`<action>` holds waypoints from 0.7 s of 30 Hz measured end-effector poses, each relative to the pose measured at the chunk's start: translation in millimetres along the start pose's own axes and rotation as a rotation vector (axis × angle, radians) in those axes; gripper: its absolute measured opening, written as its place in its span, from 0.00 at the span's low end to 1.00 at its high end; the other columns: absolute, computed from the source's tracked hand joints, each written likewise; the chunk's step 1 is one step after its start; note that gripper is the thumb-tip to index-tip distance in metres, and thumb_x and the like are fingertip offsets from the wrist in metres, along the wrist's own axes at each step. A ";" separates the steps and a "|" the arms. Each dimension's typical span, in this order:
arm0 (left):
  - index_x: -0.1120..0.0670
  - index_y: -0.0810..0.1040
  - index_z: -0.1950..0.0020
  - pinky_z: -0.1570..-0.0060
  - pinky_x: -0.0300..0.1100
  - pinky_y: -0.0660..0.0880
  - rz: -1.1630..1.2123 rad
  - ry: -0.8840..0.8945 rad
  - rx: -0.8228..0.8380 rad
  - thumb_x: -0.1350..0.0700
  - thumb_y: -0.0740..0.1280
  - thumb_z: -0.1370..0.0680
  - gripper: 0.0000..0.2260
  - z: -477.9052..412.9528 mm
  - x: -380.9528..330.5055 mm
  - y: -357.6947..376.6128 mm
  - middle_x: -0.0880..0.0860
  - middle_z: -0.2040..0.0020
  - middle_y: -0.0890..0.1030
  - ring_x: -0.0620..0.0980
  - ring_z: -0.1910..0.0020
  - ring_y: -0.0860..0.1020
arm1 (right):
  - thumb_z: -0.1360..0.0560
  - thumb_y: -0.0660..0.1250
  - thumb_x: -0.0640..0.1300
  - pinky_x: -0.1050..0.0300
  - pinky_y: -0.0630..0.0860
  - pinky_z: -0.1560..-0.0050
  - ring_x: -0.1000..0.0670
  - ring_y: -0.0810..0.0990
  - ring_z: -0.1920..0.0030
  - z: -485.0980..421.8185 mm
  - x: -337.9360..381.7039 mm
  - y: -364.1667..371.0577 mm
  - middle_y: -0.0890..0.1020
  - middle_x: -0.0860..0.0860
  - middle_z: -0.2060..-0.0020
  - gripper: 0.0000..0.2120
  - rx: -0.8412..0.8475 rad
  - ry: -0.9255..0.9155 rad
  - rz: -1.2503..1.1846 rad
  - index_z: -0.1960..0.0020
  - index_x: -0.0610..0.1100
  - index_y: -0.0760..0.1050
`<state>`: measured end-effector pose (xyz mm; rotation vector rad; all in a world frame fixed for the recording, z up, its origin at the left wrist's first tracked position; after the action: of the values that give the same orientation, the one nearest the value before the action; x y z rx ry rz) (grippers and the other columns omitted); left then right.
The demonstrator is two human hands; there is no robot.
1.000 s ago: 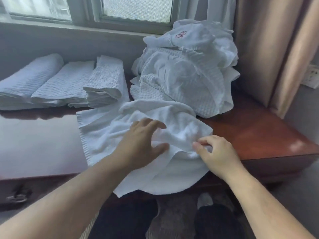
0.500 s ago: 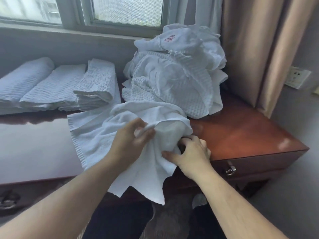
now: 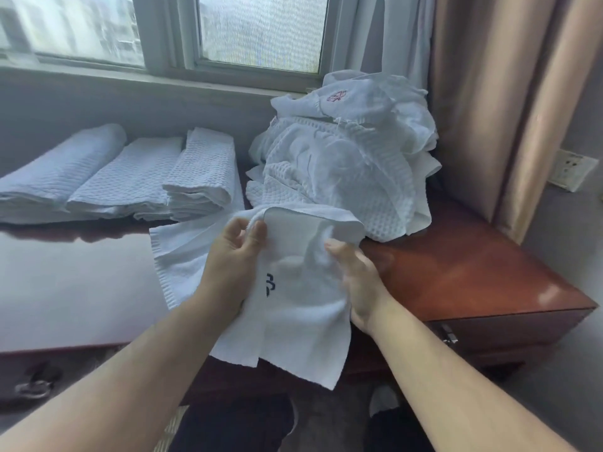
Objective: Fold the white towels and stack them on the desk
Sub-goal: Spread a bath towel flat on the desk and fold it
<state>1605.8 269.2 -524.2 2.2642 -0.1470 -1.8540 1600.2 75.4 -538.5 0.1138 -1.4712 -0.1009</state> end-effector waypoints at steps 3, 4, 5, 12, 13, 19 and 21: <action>0.44 0.78 0.51 0.52 0.53 0.80 -0.216 0.023 -0.034 0.39 0.64 0.20 0.10 -9.7 0.2 -13.0 0.49 0.56 0.84 0.51 0.55 0.82 | 0.43 0.81 0.65 0.50 0.78 0.37 0.51 0.82 0.42 -3.1 5.9 -5.9 0.84 0.53 0.42 0.43 0.131 0.002 0.756 0.33 0.47 0.76; 0.43 0.77 0.50 0.49 0.51 0.79 -0.345 0.050 -0.017 0.36 0.66 0.22 0.11 -12.4 -0.7 -15.1 0.47 0.54 0.83 0.47 0.53 0.82 | 0.42 0.81 0.64 0.52 0.79 0.40 0.52 0.82 0.45 -7.3 6.7 -8.2 0.84 0.54 0.46 0.38 0.095 0.005 0.991 0.37 0.49 0.78; 0.41 0.76 0.49 0.49 0.43 0.77 -0.485 0.099 0.019 0.35 0.69 0.26 0.13 -13.5 -3.9 -15.0 0.45 0.52 0.82 0.39 0.52 0.80 | 0.39 0.80 0.63 0.53 0.80 0.46 0.53 0.82 0.49 -11.5 9.2 -9.5 0.84 0.55 0.50 0.31 0.047 -0.006 1.130 0.42 0.50 0.79; 0.50 0.81 0.44 0.55 0.45 0.78 -1.251 0.085 0.279 0.49 0.77 0.28 0.14 -16.2 -2.2 -13.7 0.49 0.52 0.82 0.52 0.52 0.81 | 0.27 0.66 0.31 0.51 0.80 0.55 0.42 0.85 0.52 -26.6 9.0 -22.5 0.86 0.42 0.52 0.13 -0.060 0.004 0.561 0.46 0.42 0.81; 0.52 0.81 0.47 0.58 0.46 0.76 -1.270 0.116 0.271 0.49 0.74 0.25 0.10 -16.4 -2.6 -12.4 0.50 0.54 0.82 0.53 0.54 0.80 | 0.27 0.64 0.29 0.48 0.82 0.54 0.40 0.85 0.52 -25.0 5.1 -20.6 0.85 0.39 0.51 0.16 -0.054 0.033 0.433 0.43 0.41 0.80; 0.62 0.73 0.55 0.64 0.49 0.70 -0.689 0.224 0.155 0.52 0.56 0.17 0.16 -17.0 -11.3 -18.2 0.50 0.64 0.73 0.43 0.66 0.68 | 0.26 0.62 0.36 0.37 0.80 0.44 0.35 0.84 0.50 -14.0 -0.1 -13.4 0.83 0.35 0.50 0.16 0.120 0.164 -0.126 0.41 0.36 0.80; 0.59 0.78 0.51 0.56 0.53 0.75 -0.681 0.248 0.131 0.54 0.59 0.16 0.12 -19.8 -18.4 -20.3 0.55 0.58 0.81 0.47 0.61 0.77 | 0.28 0.74 0.51 0.40 0.79 0.39 0.39 0.85 0.44 -11.9 3.2 -10.5 0.86 0.41 0.46 0.18 0.268 0.136 0.206 0.41 0.44 0.83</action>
<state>1620.3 294.8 -507.5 2.8527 0.6346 -1.8361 1612.3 64.7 -538.0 0.1821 -1.3462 0.2671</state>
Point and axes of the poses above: each hand's wrist, its own z-axis away from the middle knuckle, its own y-axis out of the palm, x = y × z, the point moved 6 cm from there along -z, towards the middle knuckle
